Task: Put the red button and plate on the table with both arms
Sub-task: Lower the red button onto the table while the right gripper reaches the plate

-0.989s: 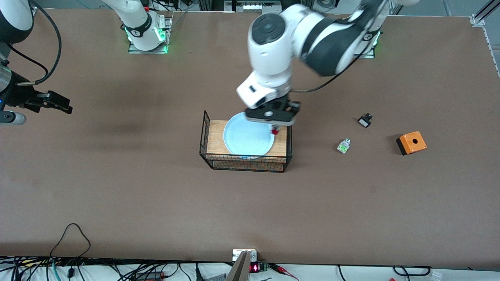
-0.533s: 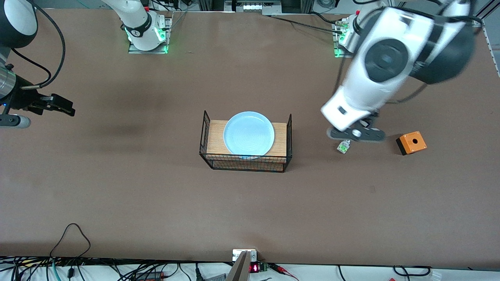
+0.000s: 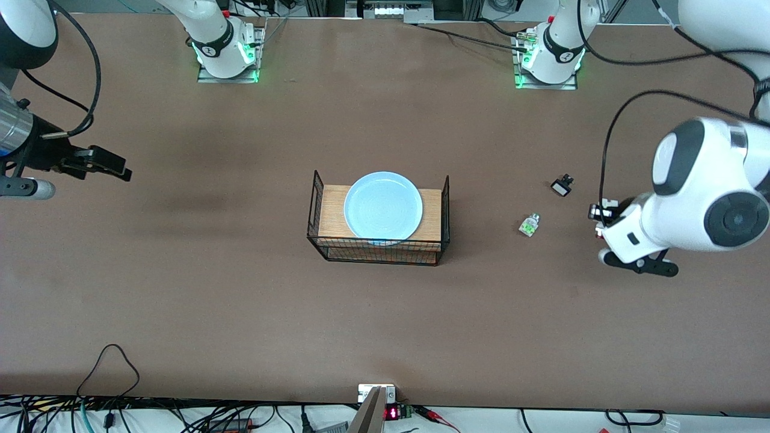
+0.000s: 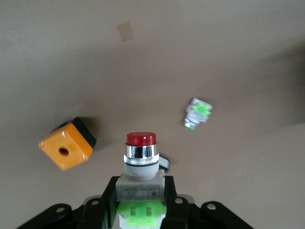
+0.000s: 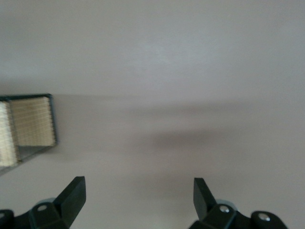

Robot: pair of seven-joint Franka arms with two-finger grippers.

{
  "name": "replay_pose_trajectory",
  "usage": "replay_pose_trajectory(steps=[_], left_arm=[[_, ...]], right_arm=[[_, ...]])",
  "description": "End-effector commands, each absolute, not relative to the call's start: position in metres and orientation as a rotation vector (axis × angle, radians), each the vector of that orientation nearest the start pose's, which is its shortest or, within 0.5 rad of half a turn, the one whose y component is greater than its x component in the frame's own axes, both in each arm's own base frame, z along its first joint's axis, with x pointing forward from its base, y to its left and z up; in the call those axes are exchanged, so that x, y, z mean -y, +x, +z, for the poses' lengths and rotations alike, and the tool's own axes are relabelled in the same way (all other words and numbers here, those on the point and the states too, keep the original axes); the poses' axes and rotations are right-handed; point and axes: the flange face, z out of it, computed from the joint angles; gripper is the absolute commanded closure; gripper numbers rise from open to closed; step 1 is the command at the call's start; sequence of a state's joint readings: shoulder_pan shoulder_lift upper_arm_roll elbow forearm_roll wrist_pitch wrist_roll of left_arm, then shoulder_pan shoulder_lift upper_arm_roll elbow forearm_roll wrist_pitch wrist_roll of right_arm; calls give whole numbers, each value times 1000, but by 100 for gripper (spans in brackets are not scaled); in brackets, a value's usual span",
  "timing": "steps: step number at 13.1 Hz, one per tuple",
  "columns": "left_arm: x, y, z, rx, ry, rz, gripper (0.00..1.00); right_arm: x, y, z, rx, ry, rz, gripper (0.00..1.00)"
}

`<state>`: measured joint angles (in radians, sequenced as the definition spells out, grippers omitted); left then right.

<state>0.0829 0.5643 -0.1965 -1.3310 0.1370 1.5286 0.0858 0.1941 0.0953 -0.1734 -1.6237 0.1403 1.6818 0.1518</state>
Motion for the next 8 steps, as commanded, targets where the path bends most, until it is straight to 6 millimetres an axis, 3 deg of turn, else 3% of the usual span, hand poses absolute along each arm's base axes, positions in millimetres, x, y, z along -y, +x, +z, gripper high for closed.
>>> replay_pose_trajectory(steps=[1,3,5,6,8], left_arm=[[1,673,320,-457,-3084,536,91],[-24,669,277,-567,-3024,391,91],[-29,668,244,-587,-3032,323,91],[-32,667,232,-584,-3039,309,90],[-32,668,211,-602,-3046,290,90]], right_arm=[[-125,574,563,-401,-2992,113,0],[-205,552,560,-408,-3003,134,0],[-276,532,547,-422,-3015,147,0],[-304,527,544,-474,-2991,107,0],[-335,522,525,-648,-2967,112,0]])
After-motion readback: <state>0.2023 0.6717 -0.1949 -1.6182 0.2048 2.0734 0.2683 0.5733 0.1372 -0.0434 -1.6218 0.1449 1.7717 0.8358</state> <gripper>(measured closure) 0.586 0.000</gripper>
